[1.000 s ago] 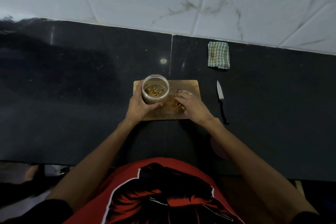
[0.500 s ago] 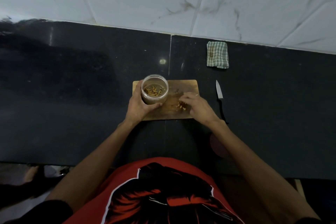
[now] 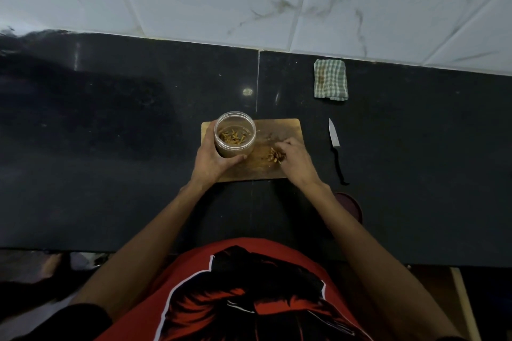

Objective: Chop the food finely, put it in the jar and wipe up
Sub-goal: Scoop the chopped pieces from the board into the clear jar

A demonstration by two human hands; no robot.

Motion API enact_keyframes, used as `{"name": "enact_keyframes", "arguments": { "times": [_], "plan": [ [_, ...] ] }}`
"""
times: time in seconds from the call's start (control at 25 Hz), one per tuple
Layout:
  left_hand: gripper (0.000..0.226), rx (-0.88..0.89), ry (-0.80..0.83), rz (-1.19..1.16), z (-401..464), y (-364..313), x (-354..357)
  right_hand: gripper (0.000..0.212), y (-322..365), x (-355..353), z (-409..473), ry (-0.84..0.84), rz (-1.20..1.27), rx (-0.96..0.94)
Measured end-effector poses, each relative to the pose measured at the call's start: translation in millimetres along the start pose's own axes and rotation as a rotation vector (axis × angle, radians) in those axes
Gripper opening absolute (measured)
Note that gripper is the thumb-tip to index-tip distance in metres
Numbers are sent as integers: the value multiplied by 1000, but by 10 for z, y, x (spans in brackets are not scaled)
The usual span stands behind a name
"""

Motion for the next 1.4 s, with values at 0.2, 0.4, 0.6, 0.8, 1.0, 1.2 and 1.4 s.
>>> {"name": "enact_keyframes", "arguments": {
  "times": [0.2, 0.4, 0.6, 0.8, 1.0, 1.2, 1.4],
  "plan": [
    [99, -7, -4, -8, -2, 10, 5, 44, -150, -252, 25, -130, 148, 263],
    [97, 7, -9, -20, -9, -9, -1, 34, -50, -90, -1, -60, 373, 382],
    [98, 4, -6, -27, -8, -1, 5, 32, -101, -139, -8, -121, 581, 463],
    [98, 2, -4, -27, 0, 11, 6, 30, -191, -115, -81, -122, 639, 531],
    [98, 7, -9, -20, -6, -2, 7, 32, -45, -121, 16, -79, 740, 501],
    [97, 11, -4, -26, -6, -8, 8, 37, 119, -165, 86, 46, 70, 48],
    [100, -2, -20, 1, -8, 4, 11, 47, 127, 182, -29, 245, -332, -209]
  ]
}}
Point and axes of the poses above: each hand's wrist, its own z-axis towards the middle knuckle, its own x-axis out of the palm, y = z × x, the point moved 3 cm from there along z, towards the middle knuckle, and after that the axes turned 11 degrees about z, right-handed, at the moved point
